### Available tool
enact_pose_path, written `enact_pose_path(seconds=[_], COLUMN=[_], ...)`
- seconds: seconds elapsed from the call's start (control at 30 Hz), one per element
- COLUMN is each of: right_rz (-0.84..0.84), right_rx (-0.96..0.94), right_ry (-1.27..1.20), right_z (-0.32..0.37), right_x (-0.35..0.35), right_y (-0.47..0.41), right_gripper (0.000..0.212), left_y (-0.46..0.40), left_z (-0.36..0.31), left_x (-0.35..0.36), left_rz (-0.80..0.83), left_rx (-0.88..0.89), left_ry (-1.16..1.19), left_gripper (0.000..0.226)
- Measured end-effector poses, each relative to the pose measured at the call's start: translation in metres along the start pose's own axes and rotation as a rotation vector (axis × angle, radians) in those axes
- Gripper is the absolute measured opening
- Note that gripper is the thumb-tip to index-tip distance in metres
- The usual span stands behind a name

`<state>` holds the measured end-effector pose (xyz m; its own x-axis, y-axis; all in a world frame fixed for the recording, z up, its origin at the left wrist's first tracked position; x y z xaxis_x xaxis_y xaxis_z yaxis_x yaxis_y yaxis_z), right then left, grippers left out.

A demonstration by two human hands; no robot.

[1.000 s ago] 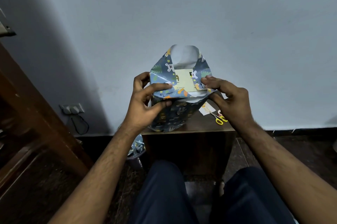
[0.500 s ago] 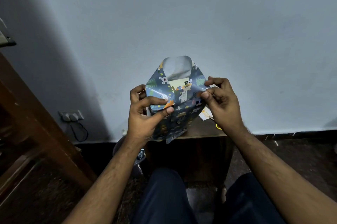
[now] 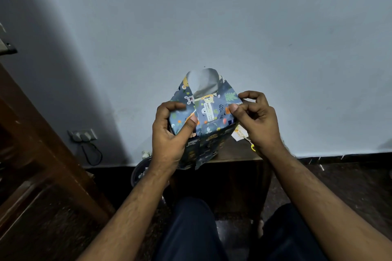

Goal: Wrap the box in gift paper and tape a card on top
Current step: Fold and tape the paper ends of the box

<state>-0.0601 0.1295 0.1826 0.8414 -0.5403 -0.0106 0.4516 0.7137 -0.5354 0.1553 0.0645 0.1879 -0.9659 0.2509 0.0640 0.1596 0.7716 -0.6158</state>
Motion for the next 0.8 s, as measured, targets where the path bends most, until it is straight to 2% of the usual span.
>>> enact_pose_path(seconds=[0.13,0.23,0.4,0.43,0.53,0.6,0.7,0.8], right_rz=[0.028,0.038,0.037,0.026,0.005,0.024,0.050,-0.013], right_rx=[0.010,0.027,0.058,0.063,0.053,0.033,-0.112,-0.375], right_ry=[0.000,-0.005,0.021,0.015,0.010,0.032,0.234,0.692], right_z=[0.002,0.004,0.005,0.005,0.005,0.004,0.010,0.023], right_x=[0.000,-0.001,-0.001,-0.002,-0.002,-0.001,0.001,0.009], right_y=[-0.002,-0.003,-0.006,-0.007,-0.006,-0.005,-0.003,-0.002], right_gripper=[0.018,0.015,0.026,0.027,0.029,0.026,0.016,0.019], left_y=[0.001,0.003,0.007,0.008,0.006,0.004,0.005,0.006], left_z=[-0.004,-0.005,-0.007,-0.006,0.004,0.006,-0.004,-0.011], left_x=[-0.002,-0.004,0.001,0.002,-0.002,-0.006,-0.007,-0.004], left_rz=[0.038,0.050,0.113,0.137,0.222,0.237,0.202,0.176], left_rx=[0.031,0.038,0.128,0.140,0.156,0.184,0.294,0.345], left_ry=[-0.018,-0.062,-0.154,-0.172,-0.228,-0.294,-0.370,-0.406], left_gripper=[0.055,0.067,0.057,0.061,0.097,0.113,0.104,0.094])
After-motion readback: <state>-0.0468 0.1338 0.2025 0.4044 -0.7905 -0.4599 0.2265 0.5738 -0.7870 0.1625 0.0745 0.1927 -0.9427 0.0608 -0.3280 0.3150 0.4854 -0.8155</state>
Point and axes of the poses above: each hand's wrist, its own y-axis away from the middle knuckle, its own x-axis out of the palm, z = x × y, the point moved 5 cm from there along -y, towards the middle knuckle, and after that the axes turned 1 degree about x, right-handed, at the moved point
